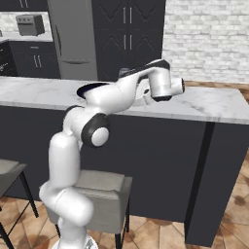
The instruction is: Retrieve the wine glasses from the counter and place one next to each plate.
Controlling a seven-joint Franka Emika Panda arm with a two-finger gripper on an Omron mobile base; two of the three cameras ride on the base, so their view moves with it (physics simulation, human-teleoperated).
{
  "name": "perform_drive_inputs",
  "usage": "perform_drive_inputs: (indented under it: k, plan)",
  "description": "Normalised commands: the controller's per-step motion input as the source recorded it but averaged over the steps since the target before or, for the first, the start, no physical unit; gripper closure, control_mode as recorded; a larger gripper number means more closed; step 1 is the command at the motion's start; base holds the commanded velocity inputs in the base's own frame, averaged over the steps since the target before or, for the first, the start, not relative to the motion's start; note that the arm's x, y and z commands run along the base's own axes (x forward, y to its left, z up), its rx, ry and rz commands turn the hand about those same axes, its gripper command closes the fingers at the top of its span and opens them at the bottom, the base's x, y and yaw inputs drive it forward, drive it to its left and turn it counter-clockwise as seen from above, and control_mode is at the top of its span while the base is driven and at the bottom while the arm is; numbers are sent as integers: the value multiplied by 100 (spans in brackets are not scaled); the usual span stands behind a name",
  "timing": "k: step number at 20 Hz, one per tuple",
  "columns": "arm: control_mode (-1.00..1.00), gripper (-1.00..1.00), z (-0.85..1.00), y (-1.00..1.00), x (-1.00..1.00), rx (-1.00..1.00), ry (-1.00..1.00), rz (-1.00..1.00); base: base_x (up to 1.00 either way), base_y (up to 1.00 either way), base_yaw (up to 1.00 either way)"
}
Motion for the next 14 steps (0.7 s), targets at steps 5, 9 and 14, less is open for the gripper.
perform_drive_inputs:
  k: [5,9,14]
  plan:
    - [-100,-100,39,0,-100,0,-16,-1,0,0,0]
    - [-100,-100,67,2,-100,0,-21,0,0,0,0]
    - [-100,-100,58,14,-100,0,-16,0,0,0,0]
